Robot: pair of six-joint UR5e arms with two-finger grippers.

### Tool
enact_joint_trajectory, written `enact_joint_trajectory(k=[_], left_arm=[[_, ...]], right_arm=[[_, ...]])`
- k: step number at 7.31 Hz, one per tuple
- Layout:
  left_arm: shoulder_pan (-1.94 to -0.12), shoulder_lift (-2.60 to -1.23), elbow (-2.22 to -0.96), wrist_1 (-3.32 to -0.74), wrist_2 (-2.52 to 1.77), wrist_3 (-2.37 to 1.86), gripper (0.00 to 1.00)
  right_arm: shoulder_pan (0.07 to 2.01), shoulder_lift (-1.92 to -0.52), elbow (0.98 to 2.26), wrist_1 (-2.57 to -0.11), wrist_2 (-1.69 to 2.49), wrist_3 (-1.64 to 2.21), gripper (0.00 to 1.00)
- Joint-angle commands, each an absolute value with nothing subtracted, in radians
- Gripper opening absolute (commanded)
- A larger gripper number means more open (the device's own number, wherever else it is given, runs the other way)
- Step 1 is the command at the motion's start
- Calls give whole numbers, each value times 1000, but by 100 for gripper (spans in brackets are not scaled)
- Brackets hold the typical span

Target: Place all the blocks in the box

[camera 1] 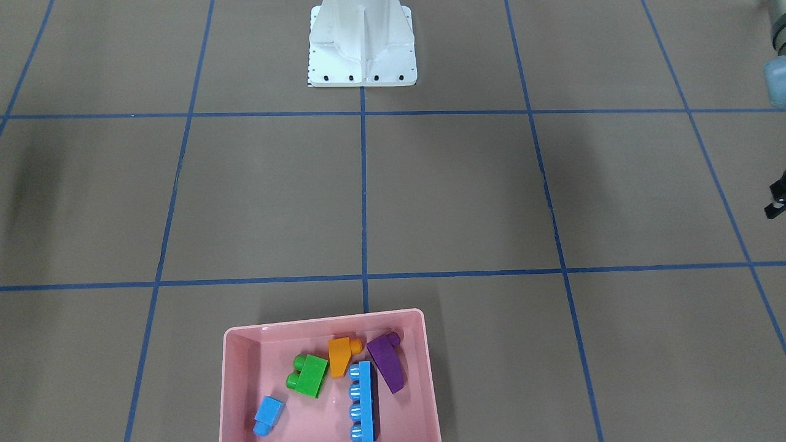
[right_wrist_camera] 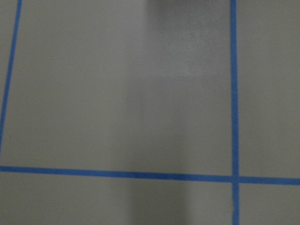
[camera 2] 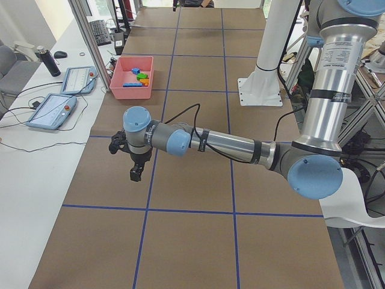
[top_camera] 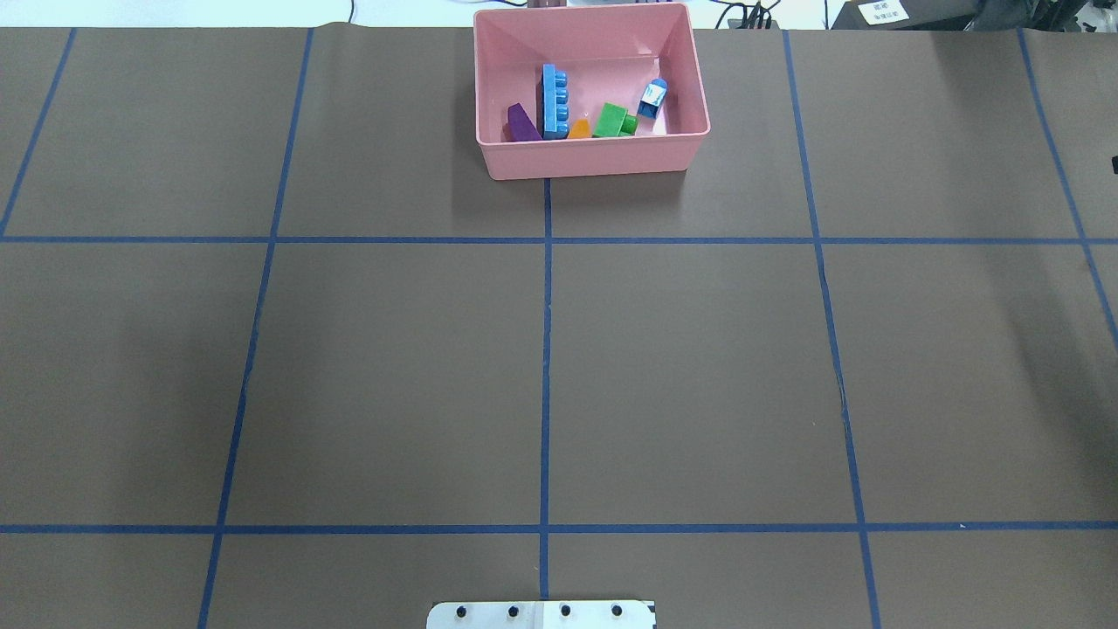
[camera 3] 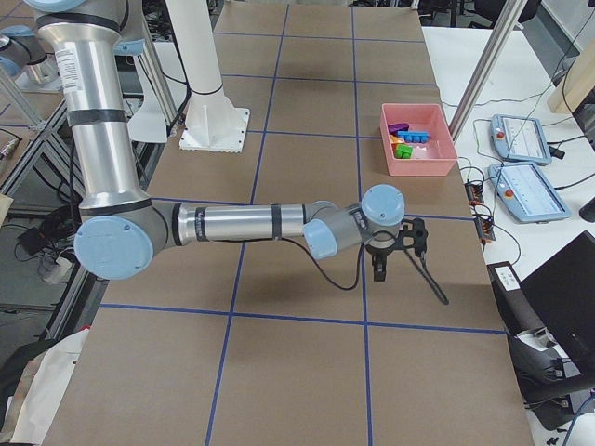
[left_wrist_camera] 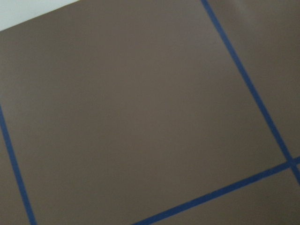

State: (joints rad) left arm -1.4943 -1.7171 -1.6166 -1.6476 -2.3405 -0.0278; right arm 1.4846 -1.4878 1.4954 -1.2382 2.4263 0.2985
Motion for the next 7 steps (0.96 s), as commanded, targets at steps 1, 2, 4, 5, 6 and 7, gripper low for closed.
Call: enact_joint_trajectory(k=[1, 2, 4, 5, 6, 7], left_arm=[[-1537, -1712, -1646, -1508, -2345, 98, 100], [-1534, -1710, -1672, -1423, -2341, 104, 100], [-1534, -1707, -1660, -1416, -2342, 97, 100], [-1534, -1707, -1635, -1416, -2344, 89, 100], [-1534, -1707, -1619, -1425, -2342, 90, 100], [-1532, -1704, -1596, -1431, -2344, 104, 100]], right_arm=[[1514, -1539, 1508, -1355, 2392, 129, 100], [1522, -1539, 1544, -1444, 2390, 82, 100], [1485, -1522, 1699, -1683, 2370, 71, 100], [1473, -1511, 1744, -1736, 2331, 71, 100], [1476, -1514, 1764, -1764, 2324, 55, 100], [1495, -1522, 1769, -1773, 2326, 28, 100]])
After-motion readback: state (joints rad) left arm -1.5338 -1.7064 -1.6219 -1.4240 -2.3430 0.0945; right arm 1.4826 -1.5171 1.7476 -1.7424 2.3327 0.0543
